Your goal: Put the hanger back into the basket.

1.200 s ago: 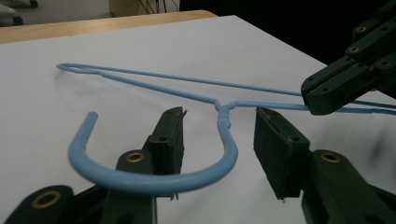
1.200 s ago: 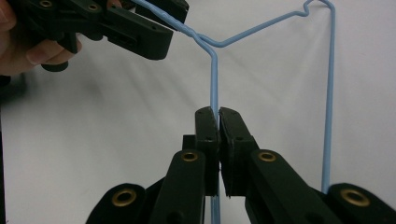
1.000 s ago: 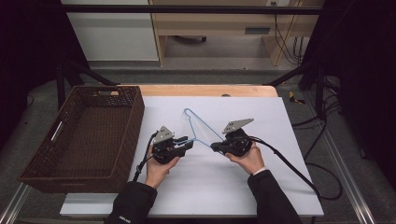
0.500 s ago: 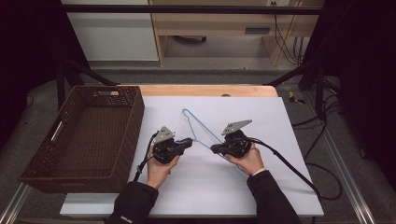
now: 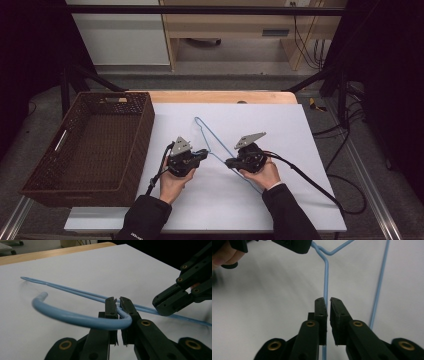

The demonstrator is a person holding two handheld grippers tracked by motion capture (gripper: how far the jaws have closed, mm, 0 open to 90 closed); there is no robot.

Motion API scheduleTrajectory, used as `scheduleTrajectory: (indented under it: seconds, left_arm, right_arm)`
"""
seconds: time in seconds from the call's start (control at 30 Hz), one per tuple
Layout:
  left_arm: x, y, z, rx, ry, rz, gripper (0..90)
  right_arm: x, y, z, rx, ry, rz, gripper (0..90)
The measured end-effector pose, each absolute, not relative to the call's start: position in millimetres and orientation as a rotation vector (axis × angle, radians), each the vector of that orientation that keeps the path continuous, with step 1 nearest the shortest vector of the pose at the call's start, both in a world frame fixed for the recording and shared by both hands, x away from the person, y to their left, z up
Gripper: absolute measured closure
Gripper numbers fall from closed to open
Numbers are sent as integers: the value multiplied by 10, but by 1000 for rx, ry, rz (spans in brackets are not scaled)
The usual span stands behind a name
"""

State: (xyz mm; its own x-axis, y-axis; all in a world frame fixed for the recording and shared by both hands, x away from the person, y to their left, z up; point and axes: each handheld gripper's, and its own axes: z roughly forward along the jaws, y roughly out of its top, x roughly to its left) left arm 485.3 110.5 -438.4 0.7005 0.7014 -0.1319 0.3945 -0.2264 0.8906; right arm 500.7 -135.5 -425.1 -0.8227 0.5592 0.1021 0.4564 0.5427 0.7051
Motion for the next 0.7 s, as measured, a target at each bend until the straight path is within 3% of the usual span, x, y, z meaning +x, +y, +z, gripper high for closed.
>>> scheduleTrajectory:
  seconds: [0.2,0.3,0.57,0.7]
  left_arm:
    - [4831,1074,-4372,1861,857,374,851]
    - [4822,1062,-4363,1866,858,377,851]
    - [4806,1041,-4354,1872,855,384,851]
    - [4800,1028,-4354,1875,855,388,851]
  right_arm:
    - [4934,-1312,-4129,861,2584,1054,642]
    - [4907,-1214,-4135,850,2600,1007,635]
    - [4937,-1081,-4261,873,2621,855,739]
    - [4945,-1063,-4289,866,2624,849,864]
